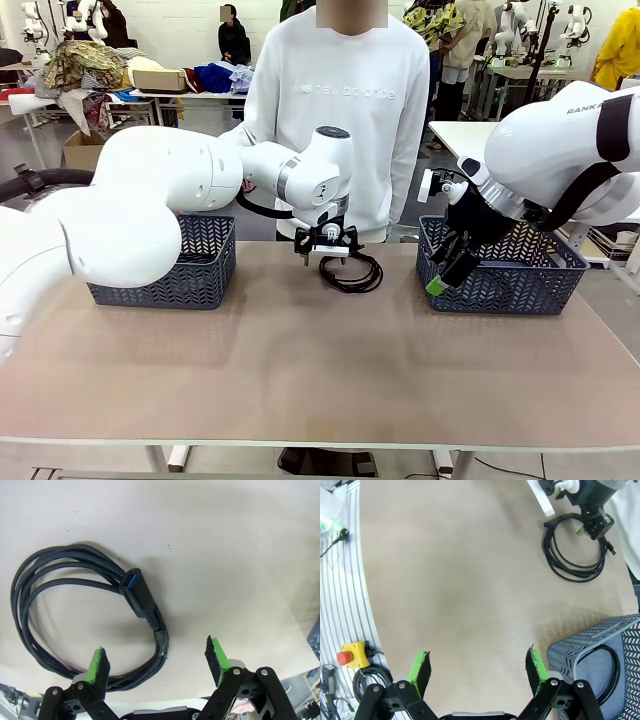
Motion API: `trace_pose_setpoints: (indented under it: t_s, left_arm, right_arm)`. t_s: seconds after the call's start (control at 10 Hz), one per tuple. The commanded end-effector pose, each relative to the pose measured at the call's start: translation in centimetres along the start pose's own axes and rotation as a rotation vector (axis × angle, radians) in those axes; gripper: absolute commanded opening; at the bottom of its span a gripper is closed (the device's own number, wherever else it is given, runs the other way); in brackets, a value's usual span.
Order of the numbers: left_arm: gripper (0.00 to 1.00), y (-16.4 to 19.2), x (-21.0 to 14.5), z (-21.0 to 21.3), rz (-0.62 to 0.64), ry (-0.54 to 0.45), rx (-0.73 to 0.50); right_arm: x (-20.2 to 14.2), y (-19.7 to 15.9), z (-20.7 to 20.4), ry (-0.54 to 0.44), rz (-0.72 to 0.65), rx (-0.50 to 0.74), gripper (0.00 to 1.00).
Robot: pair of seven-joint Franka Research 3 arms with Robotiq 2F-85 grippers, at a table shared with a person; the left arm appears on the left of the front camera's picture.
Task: Organize the cables according to human instructions.
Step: Pick up a bundle of cables and place it in the basket indicated by the human.
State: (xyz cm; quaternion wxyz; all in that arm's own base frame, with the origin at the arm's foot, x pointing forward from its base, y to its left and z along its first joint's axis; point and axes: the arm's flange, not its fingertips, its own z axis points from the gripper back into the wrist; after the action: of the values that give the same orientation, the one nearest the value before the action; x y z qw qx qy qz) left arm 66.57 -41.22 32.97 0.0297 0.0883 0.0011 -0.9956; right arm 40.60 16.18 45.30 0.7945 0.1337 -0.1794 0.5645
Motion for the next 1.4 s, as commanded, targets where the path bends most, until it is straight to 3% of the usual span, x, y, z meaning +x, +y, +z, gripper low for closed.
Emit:
trace_pose_setpoints:
  t_s: [0.0,0.2,0.5,0.6,0.7,0.8,0.9,1.0,1.1,1.2,1.3]
  left_arm:
    - [1.0,0.38,-0.77,0.22,-0.034,0.01,0.011]
    - [0.95,0.24,-0.64,0.27,-0.026,0.011,0.006]
    - [0.77,0.16,-0.62,0.06,-0.017,0.0,0.002]
    - [0.8,0.12,-0.63,0.01,-0.018,-0.006,0.0]
    - [0.72,0.12,-0.67,-0.06,-0.017,-0.009,-0.002]
    - [0.75,0.1,-0.67,-0.1,-0.015,-0.013,-0.003]
    - [0.65,0.03,-0.69,-0.2,-0.012,-0.019,-0.005]
    - [0.7,0.03,-0.71,-0.24,-0.009,-0.021,-0.003]
    - [0.57,0.05,-0.7,-0.33,-0.007,-0.023,-0.003]
    - [0.61,0.05,-0.71,-0.35,-0.008,-0.023,-0.004]
    - [0.46,0.04,-0.76,-0.41,-0.008,-0.025,-0.006]
  right_arm:
    - [-0.04,0.06,0.11,-0.003,-0.003,-0.003,1.0]
    - [-0.04,0.06,0.11,-0.003,-0.003,-0.003,1.0]
    - [-0.04,0.06,0.11,-0.003,-0.003,-0.003,1.0]
    - [-0.04,0.06,0.11,-0.003,-0.003,-0.003,1.0]
    - [-0.04,0.06,0.11,-0.003,-0.003,-0.003,1.0]
    - [-0.04,0.06,0.11,-0.003,-0.003,-0.003,1.0]
    - [-0.04,0.06,0.11,-0.003,-0.003,-0.003,1.0]
    - [-0.04,0.06,0.11,-0.003,-0.003,-0.003,1.0]
    - [-0.04,0.06,0.11,-0.003,-0.003,-0.003,1.0]
    - [-0.04,0.06,0.11,-0.003,-0.003,-0.003,1.0]
    - [-0.04,0.06,0.11,-0.003,-0.003,-0.003,1.0]
